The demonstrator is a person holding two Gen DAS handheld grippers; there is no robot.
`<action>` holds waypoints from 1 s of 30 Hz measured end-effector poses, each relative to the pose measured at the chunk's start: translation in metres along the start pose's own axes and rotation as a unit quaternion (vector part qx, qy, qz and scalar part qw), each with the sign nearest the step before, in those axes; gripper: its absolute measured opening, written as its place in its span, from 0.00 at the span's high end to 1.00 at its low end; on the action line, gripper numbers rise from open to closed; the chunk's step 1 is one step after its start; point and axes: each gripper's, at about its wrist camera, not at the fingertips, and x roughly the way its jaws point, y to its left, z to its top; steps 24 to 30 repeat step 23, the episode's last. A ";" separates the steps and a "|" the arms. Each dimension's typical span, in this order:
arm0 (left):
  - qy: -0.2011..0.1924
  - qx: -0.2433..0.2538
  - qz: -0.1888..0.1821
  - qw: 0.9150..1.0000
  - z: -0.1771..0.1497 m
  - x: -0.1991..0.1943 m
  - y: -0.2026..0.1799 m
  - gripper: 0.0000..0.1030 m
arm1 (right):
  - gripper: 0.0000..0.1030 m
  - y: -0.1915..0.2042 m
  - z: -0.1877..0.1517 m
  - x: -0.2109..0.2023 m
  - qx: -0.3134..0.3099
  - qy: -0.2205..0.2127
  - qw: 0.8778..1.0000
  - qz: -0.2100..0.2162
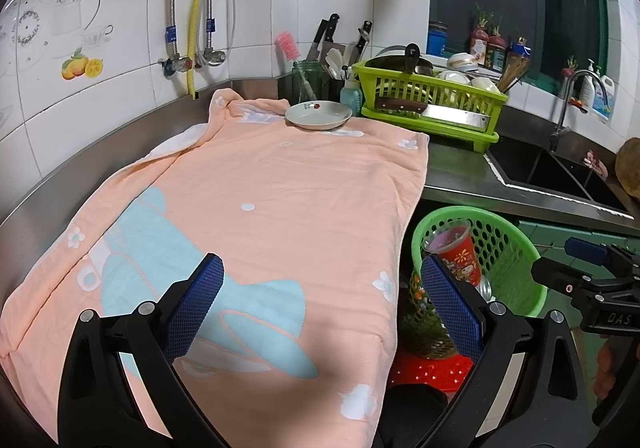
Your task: Collect trash
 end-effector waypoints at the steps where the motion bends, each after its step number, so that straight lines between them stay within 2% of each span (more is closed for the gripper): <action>1: 0.000 0.000 0.000 1.000 0.000 0.000 0.000 0.05 | 0.08 0.000 0.000 0.000 0.000 0.000 1.000 0.000; 30: 0.002 -0.009 0.004 1.000 -0.003 0.003 0.006 0.05 | 0.08 0.003 -0.002 0.006 -0.002 0.004 1.000 0.003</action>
